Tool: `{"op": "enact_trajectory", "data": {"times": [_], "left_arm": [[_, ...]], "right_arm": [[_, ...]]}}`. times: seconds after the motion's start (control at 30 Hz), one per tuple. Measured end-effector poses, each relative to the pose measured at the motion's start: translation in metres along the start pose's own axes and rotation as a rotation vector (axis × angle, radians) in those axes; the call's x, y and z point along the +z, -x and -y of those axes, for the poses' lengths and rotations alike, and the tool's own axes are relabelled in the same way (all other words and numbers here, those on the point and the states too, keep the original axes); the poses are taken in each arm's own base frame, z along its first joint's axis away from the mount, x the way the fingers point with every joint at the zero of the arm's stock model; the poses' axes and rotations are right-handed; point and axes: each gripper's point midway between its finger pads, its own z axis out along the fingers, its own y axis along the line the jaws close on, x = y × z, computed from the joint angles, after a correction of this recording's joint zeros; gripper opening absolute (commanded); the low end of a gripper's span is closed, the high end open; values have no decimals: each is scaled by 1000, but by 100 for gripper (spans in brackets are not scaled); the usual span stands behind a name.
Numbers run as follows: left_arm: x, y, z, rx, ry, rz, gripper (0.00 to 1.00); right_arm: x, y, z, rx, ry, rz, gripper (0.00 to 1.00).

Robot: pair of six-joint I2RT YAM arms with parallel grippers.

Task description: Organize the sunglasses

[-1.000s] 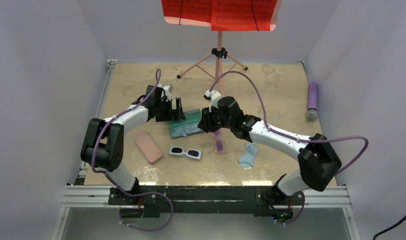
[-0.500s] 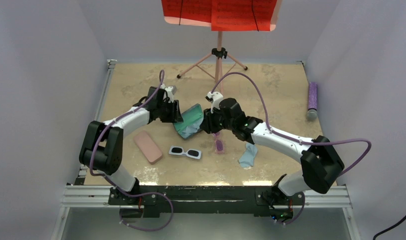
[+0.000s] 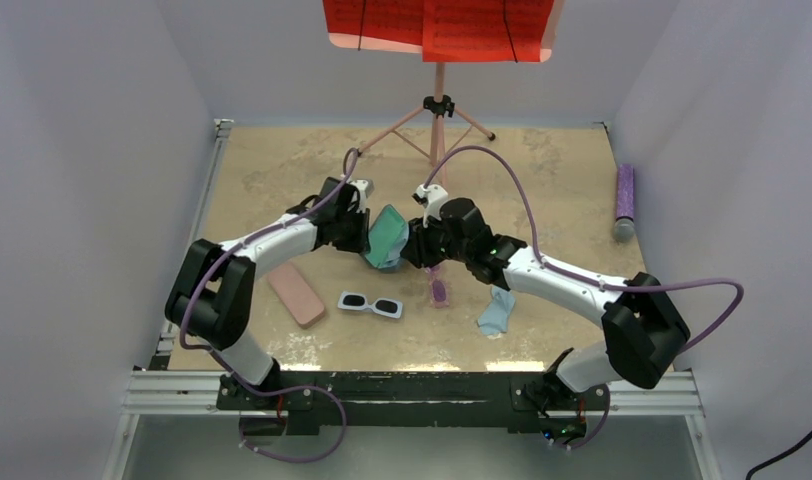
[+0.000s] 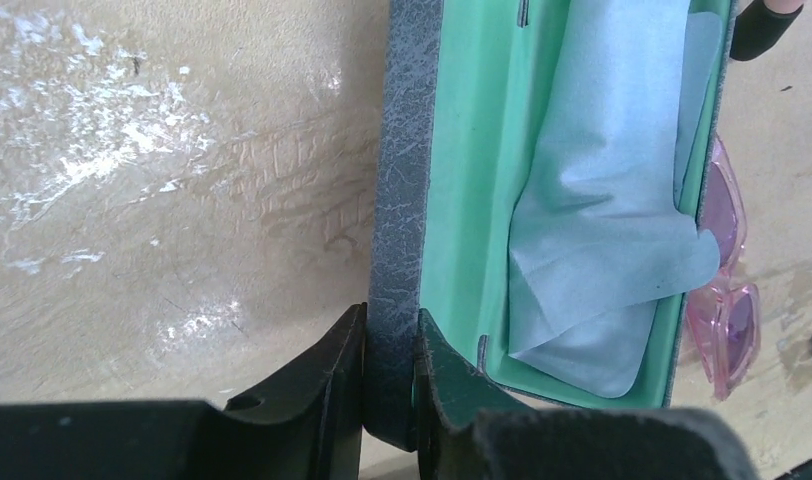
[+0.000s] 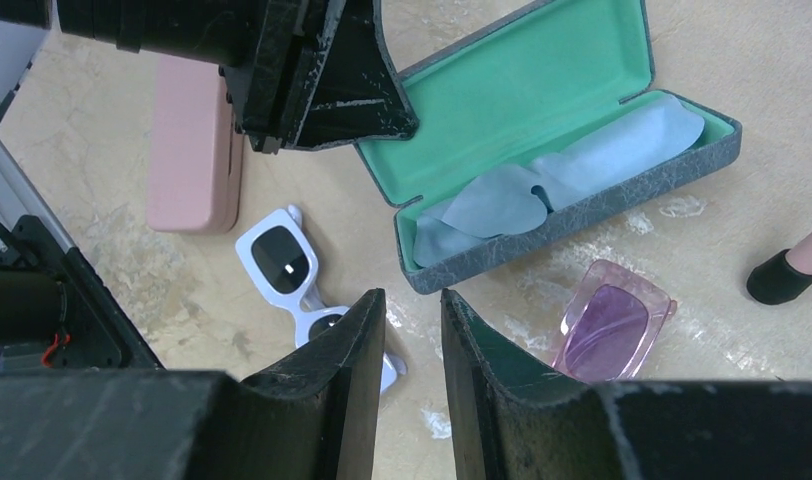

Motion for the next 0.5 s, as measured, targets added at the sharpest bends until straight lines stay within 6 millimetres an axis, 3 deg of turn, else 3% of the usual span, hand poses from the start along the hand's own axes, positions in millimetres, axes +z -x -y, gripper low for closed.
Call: {"op": "enact_trajectory", "data": {"times": [0.23,0.5], "left_arm": [[-11,4,3,54,139,21,0],[-70,32,-9,77,324,157,0]], "right_arm": [[1,4,1,-3,-6,17,31],[-9,16,-3,-13,6,86,31]]}}
